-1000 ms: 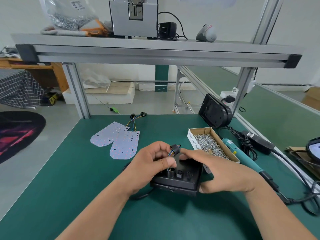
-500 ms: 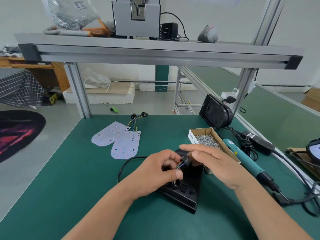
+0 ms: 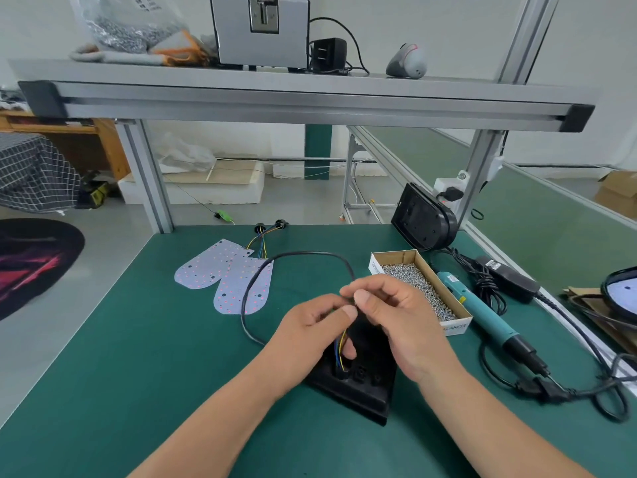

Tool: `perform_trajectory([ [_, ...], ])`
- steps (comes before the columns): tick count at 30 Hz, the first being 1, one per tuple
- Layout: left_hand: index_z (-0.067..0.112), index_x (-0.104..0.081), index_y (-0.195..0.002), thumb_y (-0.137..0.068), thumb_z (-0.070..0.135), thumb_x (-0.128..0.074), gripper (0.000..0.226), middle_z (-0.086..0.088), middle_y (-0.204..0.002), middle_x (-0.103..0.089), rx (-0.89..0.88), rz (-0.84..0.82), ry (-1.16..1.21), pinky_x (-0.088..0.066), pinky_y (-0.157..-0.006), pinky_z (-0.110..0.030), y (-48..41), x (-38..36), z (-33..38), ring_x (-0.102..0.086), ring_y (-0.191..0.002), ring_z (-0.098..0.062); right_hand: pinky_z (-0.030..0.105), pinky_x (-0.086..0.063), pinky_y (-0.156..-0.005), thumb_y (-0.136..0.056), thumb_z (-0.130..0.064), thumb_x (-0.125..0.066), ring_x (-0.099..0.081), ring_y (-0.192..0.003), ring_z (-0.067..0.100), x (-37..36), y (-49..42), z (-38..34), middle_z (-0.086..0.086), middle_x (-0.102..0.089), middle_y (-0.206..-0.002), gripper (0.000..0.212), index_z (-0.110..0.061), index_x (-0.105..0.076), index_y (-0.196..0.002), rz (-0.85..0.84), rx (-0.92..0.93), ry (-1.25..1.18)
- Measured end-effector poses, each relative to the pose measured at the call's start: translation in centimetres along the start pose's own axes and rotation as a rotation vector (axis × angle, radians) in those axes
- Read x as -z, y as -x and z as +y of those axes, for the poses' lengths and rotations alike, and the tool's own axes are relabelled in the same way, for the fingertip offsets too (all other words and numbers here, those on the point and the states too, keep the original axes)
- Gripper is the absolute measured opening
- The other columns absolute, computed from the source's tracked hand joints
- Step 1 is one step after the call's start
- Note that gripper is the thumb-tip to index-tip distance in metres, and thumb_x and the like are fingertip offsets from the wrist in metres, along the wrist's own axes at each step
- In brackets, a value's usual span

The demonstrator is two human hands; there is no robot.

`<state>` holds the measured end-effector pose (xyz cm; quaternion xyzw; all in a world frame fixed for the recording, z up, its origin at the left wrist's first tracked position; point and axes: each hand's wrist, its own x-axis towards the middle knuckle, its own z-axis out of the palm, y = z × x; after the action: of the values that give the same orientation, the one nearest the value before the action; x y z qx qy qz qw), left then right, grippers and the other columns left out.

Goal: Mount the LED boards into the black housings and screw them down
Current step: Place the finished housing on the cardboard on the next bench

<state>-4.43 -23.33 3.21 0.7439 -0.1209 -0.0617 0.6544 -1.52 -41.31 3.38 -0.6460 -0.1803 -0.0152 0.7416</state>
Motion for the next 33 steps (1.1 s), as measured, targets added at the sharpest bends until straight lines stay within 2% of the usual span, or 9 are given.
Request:
perform_trajectory([
  [4, 0.015, -0.071, -0.093, -0.095, 0.034, -0.058, 0.023, -0.004, -0.085, -0.074, -0.016, 0.03, 0.075, -0.053, -0.08, -0.022, 0.0, -0.6, 0.0, -0.07, -0.081, -0.014, 0.023, -0.053, -0.055, -0.089, -0.004, -0.076, -0.064, -0.061, 0.015, -0.8, -0.1, 0.4, 0.009, -0.067, -0.079, 0.021, -0.017, -0.076, -0.106, 0.047, -0.001, -0.141],
  [8, 0.019, -0.073, -0.093, -0.096, 0.032, -0.055, 0.023, -0.007, -0.083, -0.076, -0.016, 0.014, 0.059, -0.052, -0.084, -0.024, 0.0, -0.6, 0.0, -0.07, -0.085, -0.014, 0.031, -0.051, -0.045, -0.091, -0.001, -0.074, -0.058, -0.063, 0.018, -1.2, -0.1, 0.8, 0.009, -0.055, -0.076, 0.022, -0.016, -0.075, -0.108, 0.074, -0.002, -0.125],
  [13, 0.017, -0.078, -0.096, -0.098, 0.027, -0.053, 0.027, -0.013, -0.087, -0.074, -0.016, -0.016, 0.073, -0.051, -0.092, -0.031, 0.0, -0.3, 0.1, -0.067, -0.085, -0.015, 0.033, -0.052, -0.051, -0.087, -0.009, -0.075, -0.057, -0.064, 0.017, -1.3, -0.3, 0.9, 0.004, -0.057, -0.075, 0.018, -0.02, -0.076, -0.101, 0.124, 0.001, -0.101],
  [18, 0.019, -0.076, -0.093, -0.096, 0.031, -0.055, 0.025, 0.0, -0.098, -0.071, -0.035, -0.037, -0.04, -0.047, -0.096, -0.034, -0.1, 0.1, 0.2, -0.062, -0.096, -0.012, 0.03, -0.049, -0.054, -0.091, 0.004, -0.07, -0.052, -0.057, 0.021, -1.7, -0.4, 1.2, 0.009, -0.057, -0.074, 0.019, -0.015, -0.073, -0.094, 0.151, 0.049, -0.108],
  [23, 0.008, -0.075, -0.091, -0.099, 0.022, -0.055, 0.026, -0.005, -0.102, -0.07, -0.11, -0.126, -0.144, -0.046, -0.101, -0.034, -0.1, 1.0, 0.0, -0.062, -0.108, -0.019, 0.032, -0.047, -0.05, -0.094, 0.011, -0.065, -0.051, -0.057, 0.015, -1.8, -0.2, 1.2, 0.004, -0.056, -0.073, 0.022, -0.01, -0.069, -0.095, 0.207, 0.024, -0.137],
  [25, 0.012, -0.075, -0.088, -0.101, 0.018, -0.053, 0.026, -0.004, -0.101, -0.069, -0.117, -0.195, -0.153, -0.046, -0.102, -0.037, 0.1, 1.3, 0.1, -0.06, -0.111, -0.019, 0.029, -0.048, -0.055, -0.093, 0.011, -0.065, -0.051, -0.061, 0.011, -1.8, -0.2, 1.1, 0.002, -0.057, -0.074, 0.024, -0.012, -0.07, -0.095, 0.235, 0.027, -0.126],
  [29, 0.005, -0.077, -0.094, -0.1, 0.015, -0.052, 0.027, -0.018, -0.123, -0.068, -0.11, -0.259, -0.188, -0.041, -0.114, -0.046, 0.2, 1.6, 0.1, -0.056, -0.13, -0.025, 0.02, -0.046, -0.06, -0.093, 0.014, -0.063, -0.049, -0.061, 0.008, -1.8, -0.3, 0.9, 0.0, -0.058, -0.072, 0.027, -0.013, -0.069, -0.093, 0.267, 0.021, -0.139],
  [31, 0.005, -0.076, -0.094, -0.099, 0.014, -0.052, 0.027, -0.015, -0.127, -0.069, -0.123, -0.287, -0.207, -0.038, -0.117, -0.043, 0.3, 1.6, 0.1, -0.053, -0.135, -0.021, 0.019, -0.046, -0.058, -0.094, 0.014, -0.062, -0.048, -0.06, 0.008, -1.8, -0.2, 0.8, 0.0, -0.057, -0.072, 0.026, -0.012, -0.068, -0.093, 0.27, 0.023, -0.143],
  [33, 0.005, -0.077, -0.092, -0.098, 0.014, -0.052, 0.027, -0.007, -0.133, -0.07, -0.11, -0.31, -0.231, -0.033, -0.12, -0.031, 0.3, 1.7, 0.2, -0.048, -0.142, -0.012, 0.019, -0.047, -0.055, -0.094, 0.014, -0.062, -0.048, -0.059, 0.008, -1.7, -0.1, 0.7, 0.0, -0.056, -0.071, 0.026, -0.011, -0.067, -0.094, 0.272, 0.022, -0.146],
])
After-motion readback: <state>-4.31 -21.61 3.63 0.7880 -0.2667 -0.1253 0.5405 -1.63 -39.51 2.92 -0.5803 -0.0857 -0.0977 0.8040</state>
